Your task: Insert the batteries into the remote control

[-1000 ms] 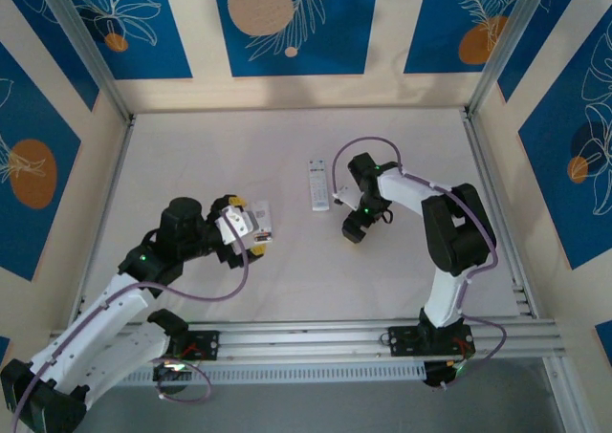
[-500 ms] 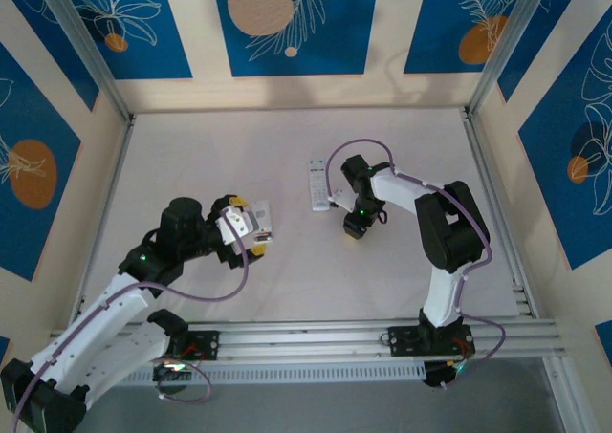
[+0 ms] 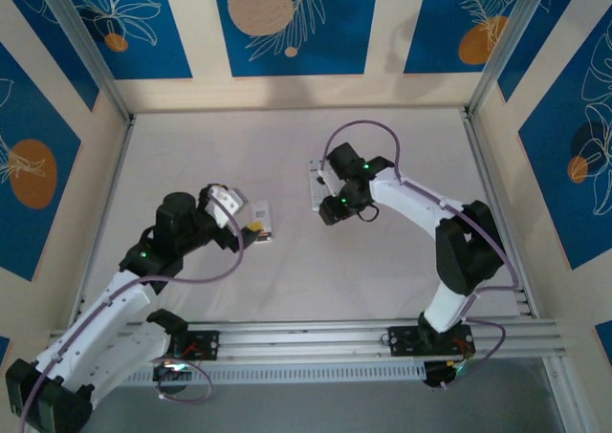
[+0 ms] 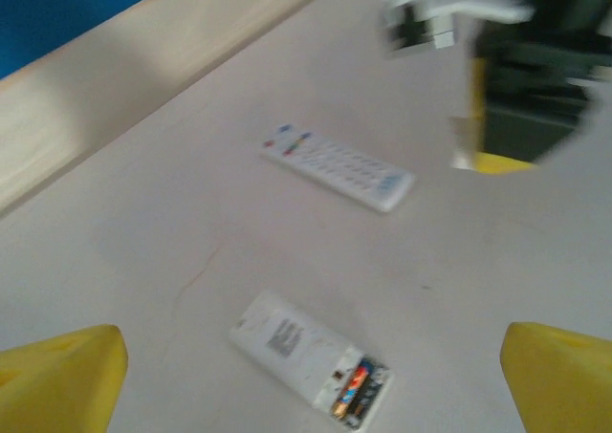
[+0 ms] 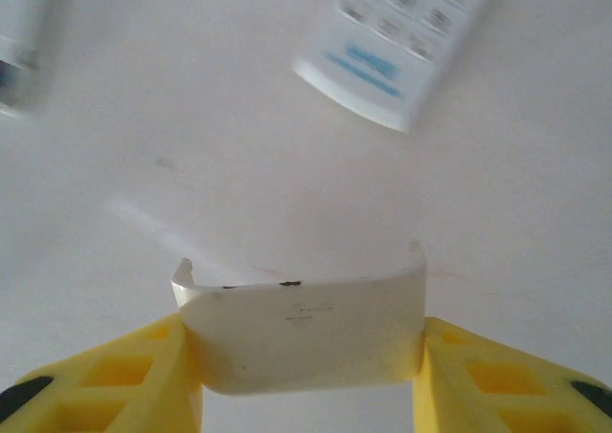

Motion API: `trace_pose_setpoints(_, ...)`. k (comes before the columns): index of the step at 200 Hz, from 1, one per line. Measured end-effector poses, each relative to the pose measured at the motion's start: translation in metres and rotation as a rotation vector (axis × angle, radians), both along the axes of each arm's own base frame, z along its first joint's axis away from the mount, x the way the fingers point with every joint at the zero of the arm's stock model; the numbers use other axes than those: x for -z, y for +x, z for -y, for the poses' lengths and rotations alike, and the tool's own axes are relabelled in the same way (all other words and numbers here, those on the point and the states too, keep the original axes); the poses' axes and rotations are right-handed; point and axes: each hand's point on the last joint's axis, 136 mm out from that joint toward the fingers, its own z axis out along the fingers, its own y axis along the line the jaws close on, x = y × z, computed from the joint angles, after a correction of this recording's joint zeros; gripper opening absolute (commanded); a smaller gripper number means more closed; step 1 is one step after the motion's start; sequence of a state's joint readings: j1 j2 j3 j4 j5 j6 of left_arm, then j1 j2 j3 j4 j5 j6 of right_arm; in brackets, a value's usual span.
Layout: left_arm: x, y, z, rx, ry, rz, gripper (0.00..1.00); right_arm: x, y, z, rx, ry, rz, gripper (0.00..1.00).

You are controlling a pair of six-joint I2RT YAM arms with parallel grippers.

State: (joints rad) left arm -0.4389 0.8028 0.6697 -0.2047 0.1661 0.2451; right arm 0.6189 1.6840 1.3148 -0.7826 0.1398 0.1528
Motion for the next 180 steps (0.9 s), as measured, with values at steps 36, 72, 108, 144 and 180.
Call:
trace_pose_setpoints(36, -0.006, 0.038, -0.054, -0.310, -0.067, -0.078, 1.00, -0.034, -0.019, -0.067, 0.110, 0.074, 0.007, 0.46)
trace_pose_setpoints(72, -0.021, 0.040, -0.080, -0.441, -0.086, -0.041, 1.00, -0.021, -0.018, -0.112, 0.223, 0.077, -0.036, 0.43)
trace_pose_setpoints(108, -0.033, 0.036, -0.091, -0.494, -0.089, 0.010, 1.00, 0.020, -0.017, -0.137, 0.295, -0.004, -0.093, 0.47)
trace_pose_setpoints(144, -0.036, 0.034, -0.095, -0.508, -0.092, 0.026, 1.00, 0.037, -0.015, -0.159, 0.310, -0.054, -0.087, 0.49)
trace_pose_setpoints(180, -0.041, 0.030, -0.101, -0.533, -0.094, 0.053, 1.00, 0.045, -0.016, -0.169, 0.319, -0.084, -0.076, 0.50)
